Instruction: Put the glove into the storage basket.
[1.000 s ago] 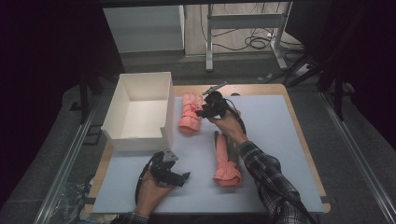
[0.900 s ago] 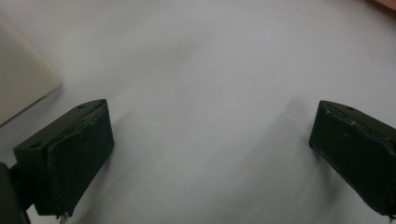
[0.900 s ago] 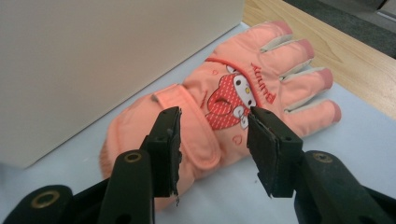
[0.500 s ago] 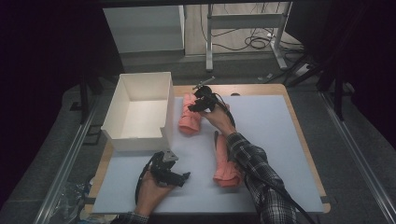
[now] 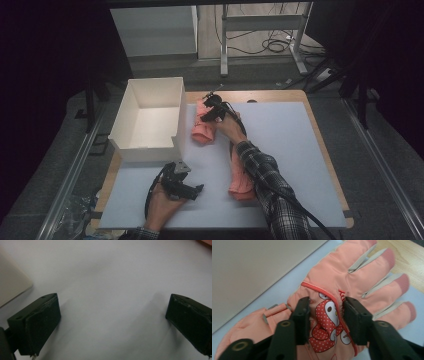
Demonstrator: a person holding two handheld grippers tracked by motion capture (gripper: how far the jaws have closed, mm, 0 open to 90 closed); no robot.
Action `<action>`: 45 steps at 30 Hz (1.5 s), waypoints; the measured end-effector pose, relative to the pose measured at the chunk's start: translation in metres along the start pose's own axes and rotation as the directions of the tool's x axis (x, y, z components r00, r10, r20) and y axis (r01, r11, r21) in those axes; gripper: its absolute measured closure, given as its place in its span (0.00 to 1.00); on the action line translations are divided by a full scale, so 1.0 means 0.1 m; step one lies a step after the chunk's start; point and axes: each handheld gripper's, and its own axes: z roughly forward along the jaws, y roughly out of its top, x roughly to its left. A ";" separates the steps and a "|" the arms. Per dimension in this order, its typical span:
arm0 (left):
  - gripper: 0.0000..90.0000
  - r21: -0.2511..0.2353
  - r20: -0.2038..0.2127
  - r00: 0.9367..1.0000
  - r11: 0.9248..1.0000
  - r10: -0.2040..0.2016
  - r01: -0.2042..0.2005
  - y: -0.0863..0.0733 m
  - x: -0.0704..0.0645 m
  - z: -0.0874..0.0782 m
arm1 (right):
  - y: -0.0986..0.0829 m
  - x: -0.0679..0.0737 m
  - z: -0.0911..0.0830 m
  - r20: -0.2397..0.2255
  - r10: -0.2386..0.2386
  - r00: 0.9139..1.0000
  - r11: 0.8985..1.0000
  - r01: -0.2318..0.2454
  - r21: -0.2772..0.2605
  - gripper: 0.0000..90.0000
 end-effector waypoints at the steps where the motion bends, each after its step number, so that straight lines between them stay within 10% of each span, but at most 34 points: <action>1: 0.00 -0.001 0.000 1.000 1.000 0.000 0.000 0.00 0.00 0.00 | -0.01 0.01 0.02 0.006 0.000 1.000 1.000 0.000 0.002 0.74; 9: 0.00 0.000 0.000 1.000 1.000 0.000 0.000 0.00 0.00 0.00 | -0.02 0.06 -0.05 0.048 -0.031 0.998 0.999 0.031 0.008 0.95; 45: 0.00 0.001 -0.002 1.000 1.000 0.001 -0.001 0.00 0.00 0.00 | -0.12 0.23 -1.06 -0.114 -0.073 0.991 0.991 0.059 -0.123 0.96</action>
